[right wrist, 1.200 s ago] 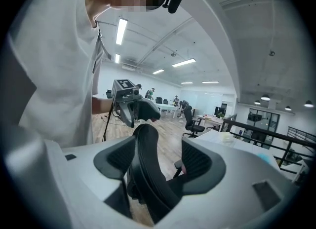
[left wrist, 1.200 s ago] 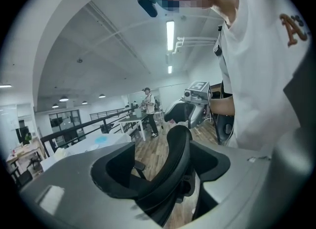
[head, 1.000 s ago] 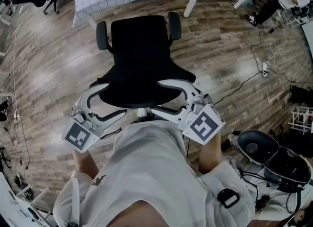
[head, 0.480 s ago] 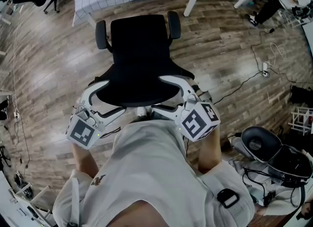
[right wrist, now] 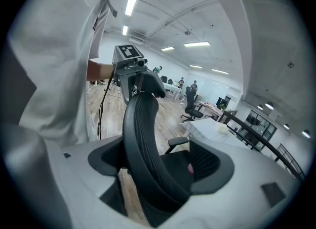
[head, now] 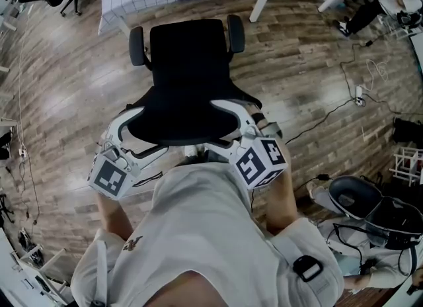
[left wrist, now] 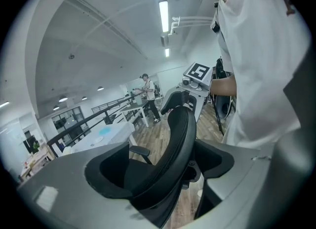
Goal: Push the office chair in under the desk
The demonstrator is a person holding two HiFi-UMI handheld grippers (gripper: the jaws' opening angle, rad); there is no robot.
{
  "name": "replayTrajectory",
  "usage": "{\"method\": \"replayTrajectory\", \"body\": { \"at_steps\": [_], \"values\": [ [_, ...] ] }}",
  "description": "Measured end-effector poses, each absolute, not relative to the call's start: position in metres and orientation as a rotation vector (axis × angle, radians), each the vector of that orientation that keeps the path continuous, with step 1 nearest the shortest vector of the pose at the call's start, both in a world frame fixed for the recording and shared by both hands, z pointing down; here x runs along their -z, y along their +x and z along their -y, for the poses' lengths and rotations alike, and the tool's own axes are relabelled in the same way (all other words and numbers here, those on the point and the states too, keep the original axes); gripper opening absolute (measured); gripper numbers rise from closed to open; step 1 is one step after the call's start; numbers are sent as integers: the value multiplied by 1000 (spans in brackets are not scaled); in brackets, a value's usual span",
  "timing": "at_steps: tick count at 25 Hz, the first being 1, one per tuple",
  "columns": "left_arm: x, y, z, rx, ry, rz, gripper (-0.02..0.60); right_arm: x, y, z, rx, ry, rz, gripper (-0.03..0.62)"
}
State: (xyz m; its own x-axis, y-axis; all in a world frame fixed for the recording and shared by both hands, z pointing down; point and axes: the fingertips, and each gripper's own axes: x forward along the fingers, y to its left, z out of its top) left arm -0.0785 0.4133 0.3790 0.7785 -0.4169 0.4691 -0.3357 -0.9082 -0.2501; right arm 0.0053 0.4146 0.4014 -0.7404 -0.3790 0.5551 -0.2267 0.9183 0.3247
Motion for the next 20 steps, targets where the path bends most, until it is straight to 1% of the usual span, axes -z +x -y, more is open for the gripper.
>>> {"method": "replayTrajectory", "body": {
  "at_steps": [8,10,13,14,16,20],
  "values": [
    [-382,-72,-412,769,-2827,-553,416,-411,8,-406,337,416,2351,379],
    [-389,-72,-411,842,-2808,-541,417,-412,9,-406,332,408,2354,379],
    [-415,-77,-402,1094,-2644,-548,420,-414,8,-408,325,382,2344,379],
    [-419,-77,-398,1135,-2608,-555,419,-415,7,-407,325,376,2340,379],
    [-420,-77,-395,1144,-2608,-562,405,-414,7,-407,327,373,2341,379],
    [-419,-75,-396,1126,-2631,-538,400,-413,9,-407,330,366,2345,372]
  ]
}}
